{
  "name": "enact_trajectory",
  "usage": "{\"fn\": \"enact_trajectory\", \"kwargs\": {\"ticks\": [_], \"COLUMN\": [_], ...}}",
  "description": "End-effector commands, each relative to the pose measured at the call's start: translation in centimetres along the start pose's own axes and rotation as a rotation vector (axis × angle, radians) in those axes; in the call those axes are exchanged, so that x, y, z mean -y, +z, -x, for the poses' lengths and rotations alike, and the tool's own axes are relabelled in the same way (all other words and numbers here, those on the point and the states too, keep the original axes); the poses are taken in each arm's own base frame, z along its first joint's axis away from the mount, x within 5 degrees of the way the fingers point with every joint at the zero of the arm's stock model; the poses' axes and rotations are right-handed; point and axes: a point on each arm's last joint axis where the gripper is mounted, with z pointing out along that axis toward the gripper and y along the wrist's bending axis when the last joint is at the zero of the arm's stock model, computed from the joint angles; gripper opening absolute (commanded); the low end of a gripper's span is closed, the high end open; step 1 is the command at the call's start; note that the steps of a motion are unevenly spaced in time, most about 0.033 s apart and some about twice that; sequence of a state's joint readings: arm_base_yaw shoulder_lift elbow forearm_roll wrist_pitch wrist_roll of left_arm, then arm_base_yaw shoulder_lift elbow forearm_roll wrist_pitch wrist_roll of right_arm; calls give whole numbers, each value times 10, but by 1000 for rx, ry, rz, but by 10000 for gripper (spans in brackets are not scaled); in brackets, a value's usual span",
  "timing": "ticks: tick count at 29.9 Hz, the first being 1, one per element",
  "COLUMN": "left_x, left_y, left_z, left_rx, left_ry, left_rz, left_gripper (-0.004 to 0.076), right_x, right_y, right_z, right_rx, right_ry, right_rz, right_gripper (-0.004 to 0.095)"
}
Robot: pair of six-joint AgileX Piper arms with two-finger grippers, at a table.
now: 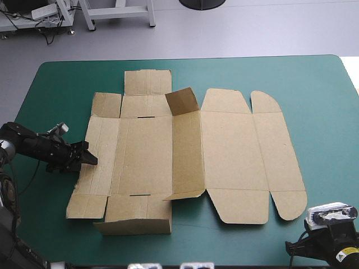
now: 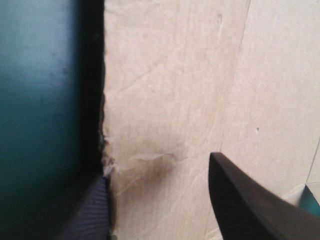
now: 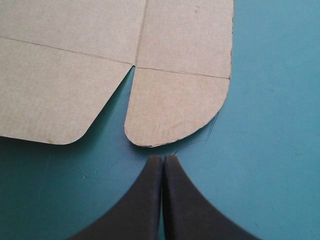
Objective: Fold the box
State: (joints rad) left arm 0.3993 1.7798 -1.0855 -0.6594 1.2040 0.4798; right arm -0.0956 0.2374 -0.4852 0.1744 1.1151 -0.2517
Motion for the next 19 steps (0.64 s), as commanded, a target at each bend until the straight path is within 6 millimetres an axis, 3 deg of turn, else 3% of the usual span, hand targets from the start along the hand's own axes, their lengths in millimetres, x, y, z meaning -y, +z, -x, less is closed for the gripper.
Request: {"fn": "enact_trajectory", "kwargs": {"ticks": [1, 7, 10, 13, 19], "left_x": [-2, -2, 1, 2, 18], "left_y": [16, 19, 19, 19, -2], "left_z": [-18, -20, -19, -19, -17], "left_rx": [-154, -157, -143, -136, -52], "left_ry": [-8, -19, -30, -33, 25], "left_rz": [-45, -63, -89, -98, -97], "left_gripper": [405, 335, 194, -12, -7], "right_x": [1, 1, 1, 1, 1], "right_y": [-5, -5, -5, -5, -5], "right_z": [10, 10, 10, 10, 10], "right_rx": [65, 65, 65, 65, 65], "right_ry": [-2, -2, -2, 1, 0], "right_rz": [-10, -10, -10, -10, -10], "right_gripper": [-5, -5, -5, -5, -5]}}
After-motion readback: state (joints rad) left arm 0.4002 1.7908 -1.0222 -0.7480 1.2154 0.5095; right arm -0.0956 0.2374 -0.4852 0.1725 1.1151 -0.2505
